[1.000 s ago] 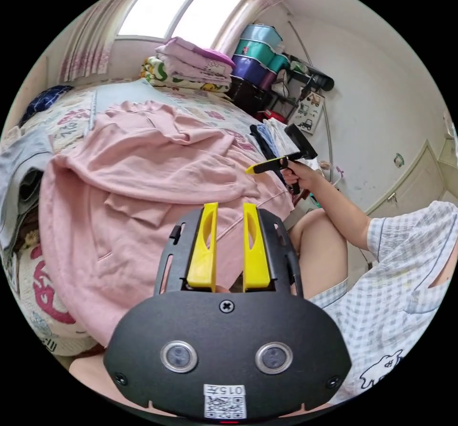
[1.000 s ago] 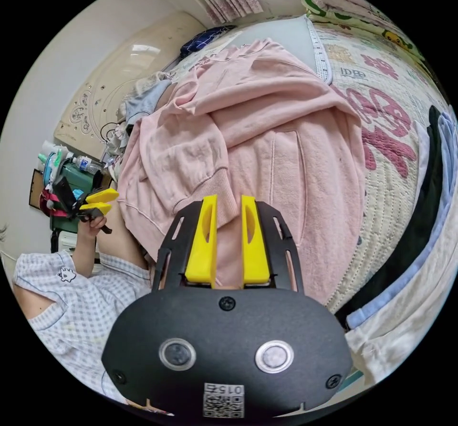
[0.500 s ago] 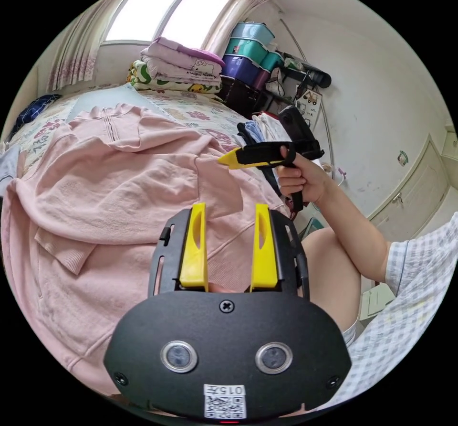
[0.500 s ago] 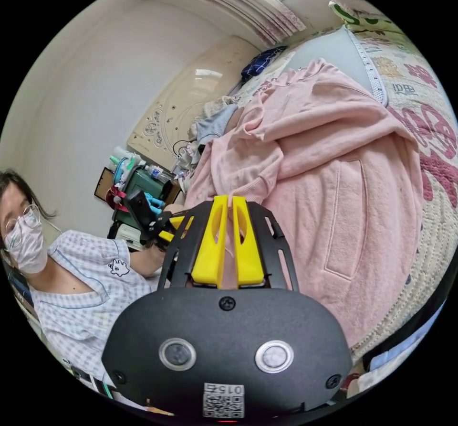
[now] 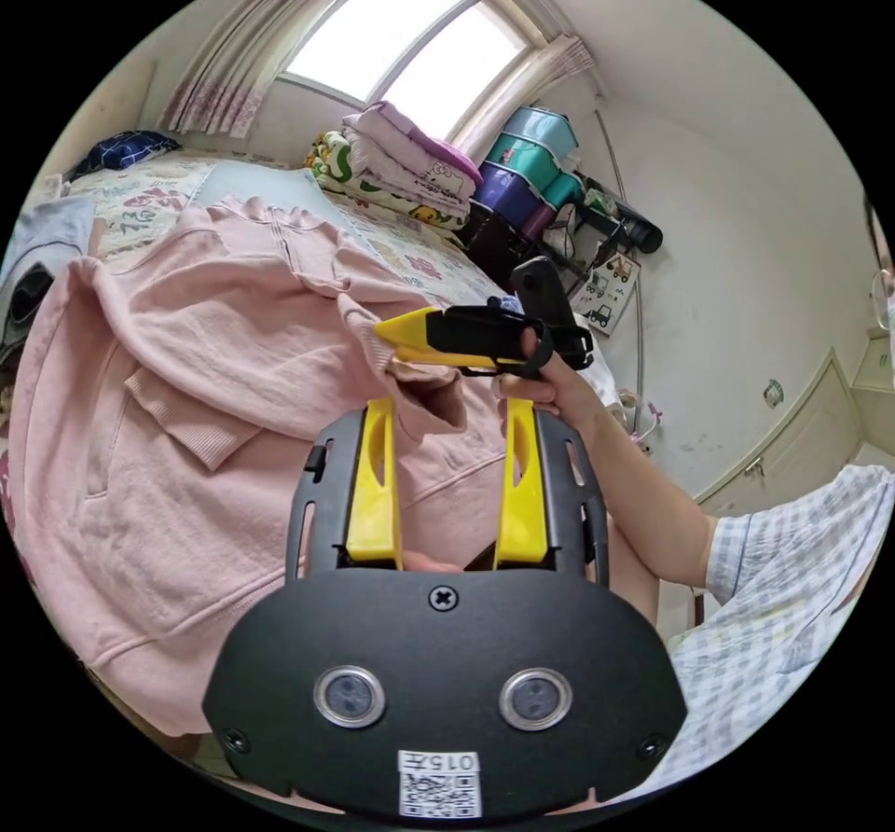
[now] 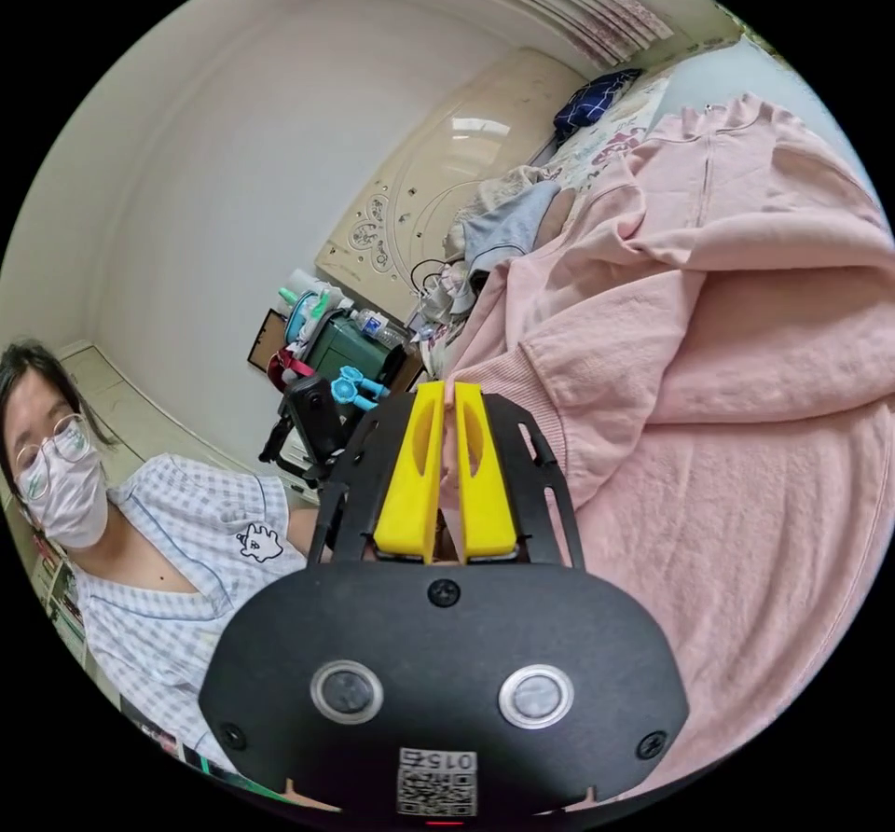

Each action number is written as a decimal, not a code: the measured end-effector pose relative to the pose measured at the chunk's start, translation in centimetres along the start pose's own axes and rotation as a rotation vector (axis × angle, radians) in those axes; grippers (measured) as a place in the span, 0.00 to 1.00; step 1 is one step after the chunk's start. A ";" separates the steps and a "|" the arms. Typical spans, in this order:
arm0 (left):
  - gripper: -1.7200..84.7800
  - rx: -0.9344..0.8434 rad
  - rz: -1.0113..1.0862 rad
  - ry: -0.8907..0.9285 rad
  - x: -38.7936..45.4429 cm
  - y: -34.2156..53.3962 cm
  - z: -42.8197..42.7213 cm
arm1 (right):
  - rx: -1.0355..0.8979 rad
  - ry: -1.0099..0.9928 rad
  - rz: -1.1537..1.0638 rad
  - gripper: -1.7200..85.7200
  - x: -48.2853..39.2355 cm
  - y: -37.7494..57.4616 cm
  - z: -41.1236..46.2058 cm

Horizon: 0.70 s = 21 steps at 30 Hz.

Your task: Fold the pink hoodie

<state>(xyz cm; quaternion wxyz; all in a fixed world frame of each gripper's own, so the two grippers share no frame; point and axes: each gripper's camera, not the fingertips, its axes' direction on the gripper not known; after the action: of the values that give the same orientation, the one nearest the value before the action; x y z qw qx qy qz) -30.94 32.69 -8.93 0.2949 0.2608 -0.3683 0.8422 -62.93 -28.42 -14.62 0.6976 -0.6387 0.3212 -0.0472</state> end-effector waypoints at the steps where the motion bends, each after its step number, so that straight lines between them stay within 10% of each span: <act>1: 0.20 0.006 -0.015 -0.005 -0.6 0.3 -0.3 | -0.009 -0.006 0.001 0.03 0.1 0.1 0.6; 13: 0.09 0.060 -0.235 -0.023 -7.3 7.0 -2.3 | -0.121 0.003 -0.001 0.05 2.7 3.1 10.3; 21: 0.04 0.353 -0.255 -0.304 -9.0 10.9 -18.0 | 0.015 0.361 -0.404 0.09 -4.3 7.0 11.4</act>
<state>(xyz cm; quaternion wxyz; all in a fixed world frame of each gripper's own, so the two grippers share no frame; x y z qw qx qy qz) -36.23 37.83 -30.57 0.2898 0.4759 -0.2201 0.8007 -62.96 -15.25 -19.64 0.6102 -0.6658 0.3059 -0.3012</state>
